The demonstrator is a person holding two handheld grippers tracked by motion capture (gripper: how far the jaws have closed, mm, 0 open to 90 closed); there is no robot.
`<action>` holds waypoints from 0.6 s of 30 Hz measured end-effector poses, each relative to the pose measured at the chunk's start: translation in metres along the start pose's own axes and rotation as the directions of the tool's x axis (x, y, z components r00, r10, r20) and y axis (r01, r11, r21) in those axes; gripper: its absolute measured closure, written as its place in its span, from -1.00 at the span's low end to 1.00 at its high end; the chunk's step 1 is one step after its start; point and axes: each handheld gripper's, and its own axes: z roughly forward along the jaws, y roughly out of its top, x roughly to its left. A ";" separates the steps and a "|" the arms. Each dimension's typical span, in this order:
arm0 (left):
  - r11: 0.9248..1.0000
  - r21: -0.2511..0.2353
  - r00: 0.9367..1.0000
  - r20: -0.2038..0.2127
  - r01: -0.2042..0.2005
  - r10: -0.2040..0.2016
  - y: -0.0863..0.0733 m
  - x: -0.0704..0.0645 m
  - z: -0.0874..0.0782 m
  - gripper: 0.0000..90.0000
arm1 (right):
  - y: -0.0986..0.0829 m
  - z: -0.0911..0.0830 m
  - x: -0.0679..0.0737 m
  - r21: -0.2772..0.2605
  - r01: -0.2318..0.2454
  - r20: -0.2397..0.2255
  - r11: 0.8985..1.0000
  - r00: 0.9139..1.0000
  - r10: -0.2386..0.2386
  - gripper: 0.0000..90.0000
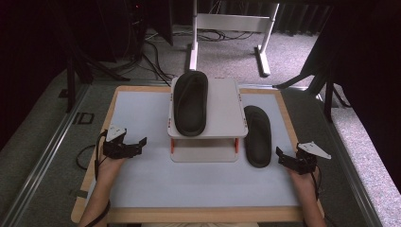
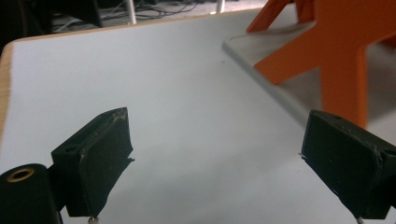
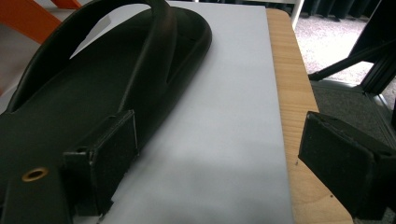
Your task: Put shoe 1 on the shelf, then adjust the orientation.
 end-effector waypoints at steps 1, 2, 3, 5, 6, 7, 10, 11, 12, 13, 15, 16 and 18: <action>1.000 -0.013 1.000 -0.007 0.003 -0.003 -0.003 0.001 -0.001 -0.82 | 0.000 0.000 0.000 0.001 0.004 0.001 1.000 1.000 -0.004 -0.74; 1.000 -0.020 1.000 -0.014 0.002 -0.002 -0.004 0.002 -0.002 -0.82 | 0.000 0.000 0.000 0.002 0.001 -0.013 1.000 1.000 -0.001 -0.66; 0.999 -0.042 1.000 -0.019 0.004 -0.005 -0.007 0.003 -0.004 -0.82 | 0.000 0.000 -0.001 0.007 -0.002 -0.022 1.000 1.000 0.003 -0.67; 0.997 -0.071 1.000 -0.028 0.005 -0.006 -0.012 0.005 -0.008 -0.82 | 0.000 0.000 -0.001 0.006 -0.008 -0.028 1.000 1.000 0.008 -0.66; 0.996 -0.089 1.000 -0.028 0.001 -0.004 -0.015 0.007 -0.010 -0.82 | 0.000 0.000 -0.001 0.005 -0.008 -0.030 1.000 1.000 0.009 -0.65; 0.995 -0.098 0.999 -0.035 0.000 -0.003 -0.018 0.008 -0.011 -0.82 | 0.000 0.000 -0.001 0.007 -0.005 -0.028 1.000 1.000 0.005 -0.65; 0.993 -0.119 0.999 -0.037 0.004 -0.008 -0.027 0.012 -0.014 -0.82 | 0.000 0.000 -0.001 0.002 -0.003 -0.026 1.000 1.000 0.003 -0.65; 0.993 -0.120 0.999 -0.039 0.005 -0.010 -0.030 0.013 -0.014 -0.82 | 0.000 0.000 -0.001 0.002 -0.008 -0.026 1.000 1.000 0.008 -0.65; 0.991 -0.130 0.999 -0.035 0.007 -0.012 -0.033 0.014 -0.015 -0.82 | 0.000 0.000 -0.002 0.005 -0.011 -0.027 1.000 1.000 0.012 -0.65; 0.990 -0.139 0.999 -0.048 0.010 -0.017 -0.035 0.014 -0.015 -0.82 | 0.000 0.000 -0.002 0.010 -0.014 -0.029 1.000 0.999 0.014 -0.65; 0.990 -0.141 0.999 -0.052 0.011 -0.018 -0.040 0.015 -0.015 -0.82 | 0.001 0.001 -0.003 0.027 -0.017 -0.037 0.999 0.999 0.018 -0.63; 0.988 -0.153 0.998 -0.057 0.010 -0.019 -0.040 0.015 -0.016 -0.82 | 0.001 0.001 -0.003 0.034 -0.017 -0.041 0.999 0.999 0.018 -0.57; 0.986 -0.167 0.999 -0.052 0.008 -0.017 -0.041 0.015 -0.017 -0.82 | 0.002 0.002 -0.003 0.054 -0.019 -0.058 0.998 0.998 0.022 -0.56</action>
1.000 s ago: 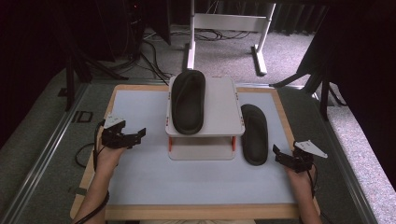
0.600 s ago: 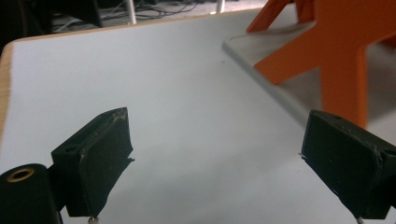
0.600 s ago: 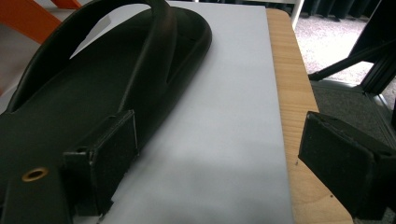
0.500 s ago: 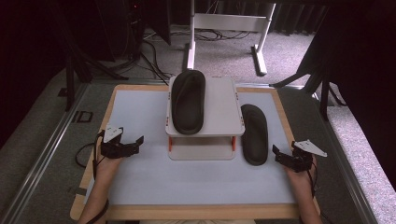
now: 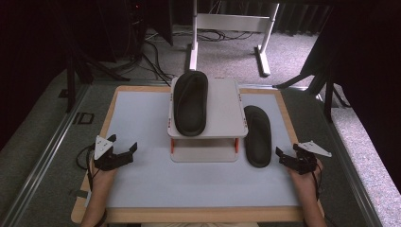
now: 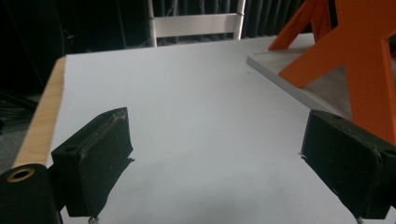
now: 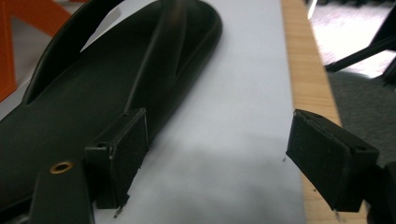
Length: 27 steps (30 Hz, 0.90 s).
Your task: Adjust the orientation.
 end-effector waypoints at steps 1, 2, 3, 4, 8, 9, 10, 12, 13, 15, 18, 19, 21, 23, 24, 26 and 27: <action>1.000 -0.001 1.000 0.002 0.000 0.000 0.000 0.000 0.000 -0.82 | 0.000 0.001 -0.001 0.012 -0.006 -0.005 1.000 1.000 0.006 -0.56; 1.000 -0.003 1.000 0.000 0.000 0.000 0.000 0.000 0.000 -0.82 | 0.001 0.002 -0.001 0.022 -0.013 -0.015 1.000 1.000 0.013 -0.56; 1.000 -0.006 1.000 0.001 -0.001 0.001 -0.001 0.000 0.000 -0.82 | 0.001 0.002 -0.002 0.032 -0.015 -0.025 0.999 1.000 0.016 -0.56; 1.000 -0.005 1.000 0.003 -0.001 0.001 -0.001 0.000 0.000 -0.82 | 0.002 0.002 -0.002 0.038 -0.017 -0.024 0.999 1.000 0.018 -0.56; 1.000 -0.010 1.000 0.007 -0.005 0.005 -0.001 -0.001 -0.001 -0.82 | 0.006 0.000 -0.001 0.052 -0.023 -0.030 0.998 0.999 0.025 -0.54; 1.000 -0.012 1.000 0.014 -0.002 0.002 -0.001 -0.001 -0.001 -0.82 | 0.008 -0.001 -0.001 0.059 -0.027 -0.033 0.998 0.999 0.029 -0.54; 1.000 -0.012 1.000 0.013 -0.002 0.002 -0.001 -0.001 -0.001 -0.82 | 0.010 -0.001 -0.001 0.060 -0.029 -0.036 0.998 0.999 0.031 -0.54; 1.000 -0.016 1.000 0.014 -0.003 0.003 -0.001 -0.001 -0.002 -0.82 | 0.013 -0.001 0.000 0.073 -0.020 -0.034 0.997 0.999 0.022 -0.54; 1.000 -0.016 1.000 0.014 -0.003 0.003 -0.001 -0.001 -0.002 -0.82 | 0.013 -0.001 0.000 0.073 -0.020 -0.034 0.997 0.999 0.022 -0.54; 1.000 -0.019 1.000 0.017 -0.002 0.003 -0.002 -0.001 -0.002 -0.82 | 0.019 -0.002 0.000 0.079 -0.019 -0.049 0.997 0.999 0.023 -0.54; 1.000 -0.023 1.000 0.022 0.007 -0.007 -0.002 0.000 -0.003 -0.82 | 0.026 -0.002 0.001 0.091 -0.019 -0.062 0.996 0.998 0.025 -0.54; 1.000 -0.026 1.000 0.021 0.007 -0.007 -0.002 0.000 -0.003 -0.82 | 0.029 -0.002 0.001 0.096 -0.018 -0.066 0.995 0.997 0.025 -0.54; 1.000 -0.024 1.000 0.020 0.004 -0.003 -0.002 -0.001 -0.003 -0.82 | 0.033 -0.002 0.001 0.100 -0.016 -0.070 0.995 0.997 0.024 -0.54; 1.000 -0.026 1.000 0.023 0.007 -0.006 -0.002 -0.001 -0.003 -0.82 | 0.039 -0.002 0.002 0.100 -0.013 -0.072 0.995 0.997 0.020 -0.54; 1.000 -0.026 1.000 0.023 0.011 -0.011 -0.002 0.000 -0.003 -0.82 | 0.042 -0.001 0.002 0.099 -0.011 -0.077 0.995 0.997 0.019 -0.54; 0.999 -0.029 1.000 0.026 0.018 -0.018 -0.002 0.001 -0.003 -0.82 | 0.048 -0.001 0.003 0.096 -0.005 -0.083 0.995 0.996 0.013 -0.54; 0.999 -0.029 0.999 0.026 0.020 -0.019 -0.002 0.001 -0.003 -0.82 | 0.051 -0.001 0.004 0.096 -0.003 -0.085 0.995 0.996 0.011 -0.54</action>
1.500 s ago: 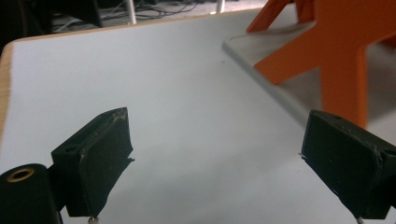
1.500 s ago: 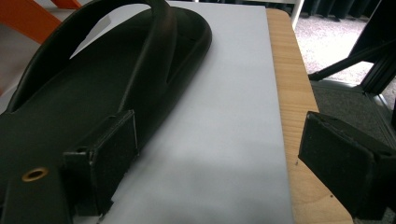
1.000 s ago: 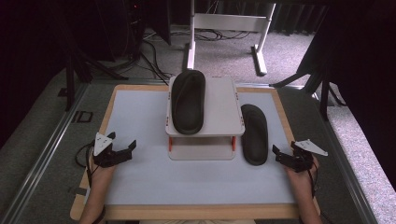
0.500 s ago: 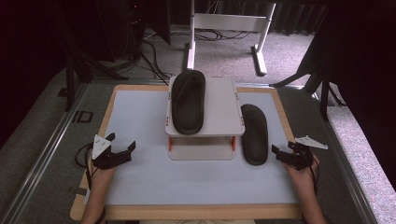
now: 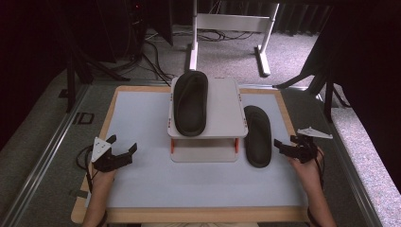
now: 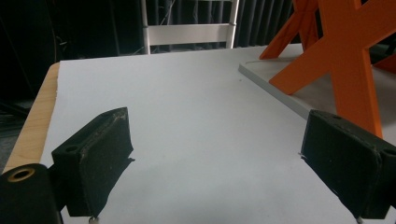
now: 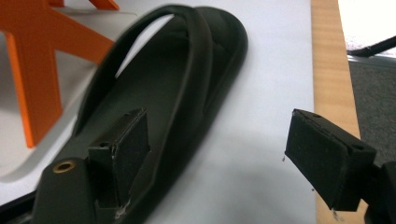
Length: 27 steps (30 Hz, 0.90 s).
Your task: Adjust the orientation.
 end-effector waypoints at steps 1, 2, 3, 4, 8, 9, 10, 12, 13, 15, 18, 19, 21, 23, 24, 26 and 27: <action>1.000 0.000 1.000 0.001 0.001 -0.001 0.000 0.000 0.000 -0.82 | 0.003 0.000 0.001 0.000 0.002 -0.002 1.000 1.000 -0.002 -0.54; 1.000 0.000 1.000 0.001 -0.001 0.001 0.000 0.000 0.000 -0.82 | 0.005 0.001 0.001 0.000 0.003 -0.007 1.000 1.000 -0.003 -0.54; 1.000 0.001 1.000 0.001 -0.004 0.004 0.000 0.000 0.000 -0.82 | 0.008 0.001 0.002 0.000 0.007 -0.008 1.000 1.000 -0.007 -0.54; 1.000 0.001 1.000 0.000 -0.006 0.006 0.000 -0.001 0.000 -0.82 | 0.010 0.001 0.003 -0.001 0.010 -0.009 1.000 1.000 -0.010 -0.54; 1.000 0.001 1.000 0.000 -0.011 0.011 0.000 -0.001 0.000 -0.82 | 0.019 0.003 0.005 0.010 0.035 -0.012 0.999 0.999 -0.035 -0.54; 1.000 0.000 1.000 0.000 -0.009 0.009 0.000 -0.001 0.000 -0.82 | 0.021 0.004 0.005 0.011 0.036 -0.011 0.999 0.999 -0.036 -0.54; 1.000 0.000 1.000 0.001 -0.008 0.008 0.000 -0.001 0.000 -0.82 | 0.024 0.005 0.005 0.014 0.038 -0.011 0.999 0.999 -0.038 -0.54; 1.000 -0.001 1.000 0.002 -0.009 0.009 0.000 -0.001 0.000 -0.82 | 0.029 0.006 0.005 0.016 0.039 -0.011 0.999 0.999 -0.039 -0.53; 1.000 0.000 1.000 0.002 -0.009 0.009 0.000 -0.001 0.000 -0.82 | 0.031 0.007 0.005 0.016 0.044 -0.012 0.999 0.999 -0.044 -0.52; 1.000 -0.001 1.000 0.002 -0.012 0.012 0.000 -0.001 0.000 -0.82 | 0.036 0.009 0.005 0.019 0.051 -0.016 0.998 0.999 -0.051 -0.52; 1.000 0.001 1.000 0.005 -0.016 0.016 0.000 -0.002 0.000 -0.82 | 0.043 0.015 0.007 0.031 0.068 -0.020 0.997 0.998 -0.067 -0.52; 1.000 0.001 1.000 0.005 -0.015 0.015 0.000 -0.002 0.000 -0.82 | 0.045 0.017 0.007 0.035 0.074 -0.025 0.997 0.997 -0.073 -0.52; 1.000 0.001 1.000 0.005 -0.015 0.015 0.000 -0.001 0.000 -0.82 | 0.049 0.023 0.007 0.051 0.091 -0.015 0.995 0.996 -0.090 -0.52; 1.000 0.001 1.000 0.006 -0.016 0.016 0.000 -0.002 0.000 -0.82 | 0.052 0.027 0.006 0.068 0.100 -0.007 0.993 0.995 -0.100 -0.51; 1.000 0.002 1.000 0.007 -0.017 0.017 0.000 -0.002 0.000 -0.82 | 0.053 0.030 0.005 0.073 0.096 -0.008 0.993 0.995 -0.096 -0.50; 1.000 0.002 1.000 0.008 -0.022 0.022 0.000 -0.002 0.000 -0.82 | 0.055 0.034 0.004 0.086 0.092 -0.016 0.992 0.996 -0.091 -0.50; 1.000 0.002 1.000 0.008 -0.023 0.023 0.000 -0.002 0.000 -0.82 | 0.055 0.036 0.003 0.090 0.093 -0.015 0.992 0.996 -0.092 -0.50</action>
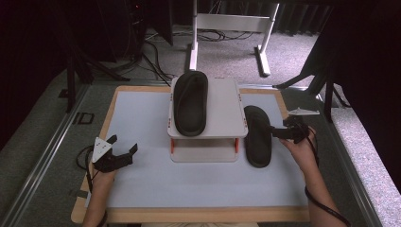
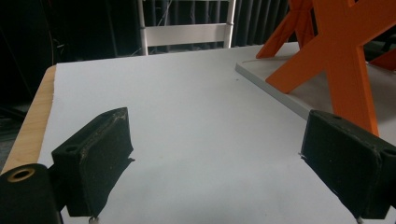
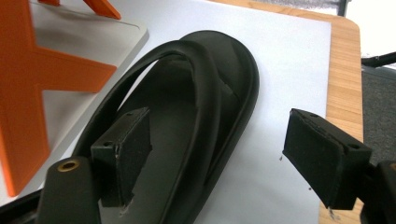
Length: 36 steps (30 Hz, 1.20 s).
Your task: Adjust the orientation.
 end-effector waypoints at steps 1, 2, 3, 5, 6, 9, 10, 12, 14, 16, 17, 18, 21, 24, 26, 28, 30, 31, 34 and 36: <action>1.000 0.000 1.000 0.001 0.000 0.000 0.000 0.000 0.000 -0.82 | 0.001 0.002 -0.001 0.007 -0.004 -0.008 1.000 1.000 0.004 -0.50; 1.000 0.000 1.000 0.002 -0.001 0.001 0.000 0.000 0.000 -0.82 | 0.002 0.004 -0.002 0.014 -0.004 -0.016 1.000 1.000 0.005 -0.50; 1.000 0.000 1.000 0.002 -0.001 0.001 0.000 0.000 0.000 -0.82 | 0.004 0.005 -0.002 0.018 -0.003 -0.013 1.000 1.000 0.003 -0.50; 1.000 0.000 1.000 0.003 -0.001 0.001 0.000 0.000 0.000 -0.82 | 0.007 0.009 -0.004 0.034 -0.003 -0.023 0.999 1.000 0.004 -0.50; 1.000 0.001 1.000 0.003 -0.001 0.001 0.000 0.000 0.000 -0.82 | 0.009 0.010 -0.004 0.040 0.000 -0.020 0.999 1.000 0.000 -0.45; 1.000 0.000 1.000 0.006 -0.002 0.002 0.000 0.000 0.000 -0.82 | 0.015 0.015 -0.006 0.065 0.013 -0.028 0.998 1.000 -0.011 -0.41; 1.000 0.000 1.000 0.009 -0.003 0.003 0.000 0.000 0.000 -0.82 | 0.018 0.017 -0.006 0.074 0.014 -0.027 0.997 1.000 -0.012 -0.41; 1.000 0.000 1.000 0.013 -0.003 0.003 0.000 0.000 0.000 -0.82 | 0.022 0.021 -0.007 0.105 0.024 -0.051 0.994 0.999 -0.019 -0.36; 1.000 -0.002 1.000 0.015 -0.001 0.001 0.000 0.000 0.000 -0.82 | 0.026 0.025 -0.007 0.131 0.039 -0.075 0.991 0.997 -0.029 -0.31; 1.000 -0.001 1.000 0.014 0.000 0.000 0.000 0.000 0.000 -0.82 | 0.030 0.029 -0.006 0.140 0.047 -0.071 0.989 0.997 -0.037 -0.30; 1.000 -0.001 1.000 0.015 0.000 0.000 0.000 0.000 0.000 -0.82 | 0.032 0.031 -0.006 0.148 0.046 -0.071 0.988 0.997 -0.036 -0.30; 1.000 -0.001 1.000 0.015 0.000 0.000 0.000 0.000 0.000 -0.82 | 0.033 0.033 -0.007 0.154 0.042 -0.073 0.987 0.997 -0.031 -0.30; 1.000 -0.001 1.000 0.018 0.004 -0.004 0.000 0.001 0.000 -0.82 | 0.037 0.039 -0.009 0.177 0.037 -0.072 0.983 0.997 -0.025 -0.30; 1.000 -0.002 1.000 0.019 0.004 -0.004 0.000 0.001 -0.001 -0.82 | 0.041 0.045 -0.011 0.203 0.032 -0.071 0.979 0.997 -0.019 -0.30; 1.000 -0.001 1.000 0.019 0.000 0.000 0.000 0.001 0.000 -0.82 | 0.044 0.050 -0.012 0.223 0.037 -0.079 0.974 0.997 -0.020 -0.29; 1.000 0.000 1.000 0.019 0.000 0.000 0.000 0.000 0.000 -0.82 | 0.047 0.053 -0.011 0.233 0.049 -0.072 0.971 0.997 -0.033 -0.24; 1.000 0.002 1.000 0.021 -0.002 0.002 0.000 0.000 0.000 -0.82 | 0.050 0.057 -0.010 0.250 0.057 -0.073 0.967 0.997 -0.040 -0.23; 1.000 0.002 1.000 0.020 0.000 0.000 0.000 0.000 0.000 -0.82 | 0.050 0.058 -0.010 0.258 0.060 -0.069 0.964 0.997 -0.044 -0.22; 1.000 0.003 1.000 0.020 -0.001 0.001 0.000 0.000 0.000 -0.82 | 0.053 0.064 -0.010 0.294 0.062 -0.066 0.954 0.997 -0.045 -0.19; 1.000 0.003 1.000 0.020 -0.002 0.002 0.000 0.000 0.000 -0.82 | 0.056 0.068 -0.010 0.327 0.070 -0.064 0.942 0.997 -0.052 -0.13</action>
